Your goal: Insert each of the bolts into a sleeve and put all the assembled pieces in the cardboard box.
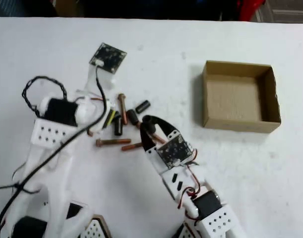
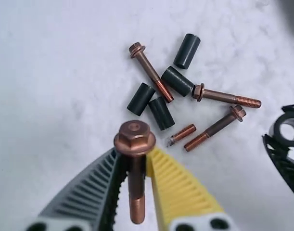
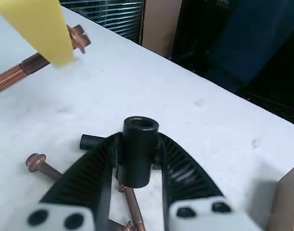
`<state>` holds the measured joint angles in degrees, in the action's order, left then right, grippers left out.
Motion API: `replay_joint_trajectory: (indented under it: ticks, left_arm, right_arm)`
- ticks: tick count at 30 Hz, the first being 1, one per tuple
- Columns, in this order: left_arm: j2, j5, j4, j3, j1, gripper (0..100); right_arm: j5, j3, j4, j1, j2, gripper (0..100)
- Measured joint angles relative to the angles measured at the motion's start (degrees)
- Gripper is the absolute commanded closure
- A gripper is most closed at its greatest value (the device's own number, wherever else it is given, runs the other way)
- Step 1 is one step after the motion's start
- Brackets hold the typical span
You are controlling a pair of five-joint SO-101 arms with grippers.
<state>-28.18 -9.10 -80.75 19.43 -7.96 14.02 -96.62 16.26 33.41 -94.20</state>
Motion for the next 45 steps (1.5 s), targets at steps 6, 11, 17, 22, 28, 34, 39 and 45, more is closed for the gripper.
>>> replay_joint_trajectory:
  ticks: [6, 11, 17, 22, 28, 34, 39, 45]
  left_arm:
    - [-8.09, 0.0, 0.18, 2.37, -4.4, 98]
    - [-18.2, -0.09, 0.18, 4.84, -5.54, 98]
    - [-30.77, -3.78, 1.58, 10.46, -5.8, 98]
    - [-38.07, 4.84, 9.85, 17.93, -5.89, 98]
    - [-42.9, 15.03, 22.77, 25.76, -5.89, 98]
    - [-43.25, 18.55, 32.97, 30.24, -6.33, 98]
    - [-43.25, 19.43, 38.95, 33.32, -10.2, 98]
    - [-43.25, 21.1, 43.78, 34.55, -11.16, 98]
  right_arm:
    - [0.0, 0.0, 0.0, 0.0, 0.0, 98.3]
    - [0.0, 0.0, 0.0, 2.55, 0.0, 98.3]
    - [0.0, 0.0, 0.0, 8.79, 0.0, 98.3]
    - [-0.09, 0.0, 0.0, 9.23, 0.0, 98.3]
    - [-8.35, 0.0, 0.0, 9.41, 0.0, 98.3]
    - [-10.11, 0.0, -4.57, 9.41, 0.0, 98.3]
    - [-10.29, 0.0, -6.07, 9.41, 0.0, 98.3]
    - [-10.29, 0.0, -6.15, 9.41, 0.0, 98.3]
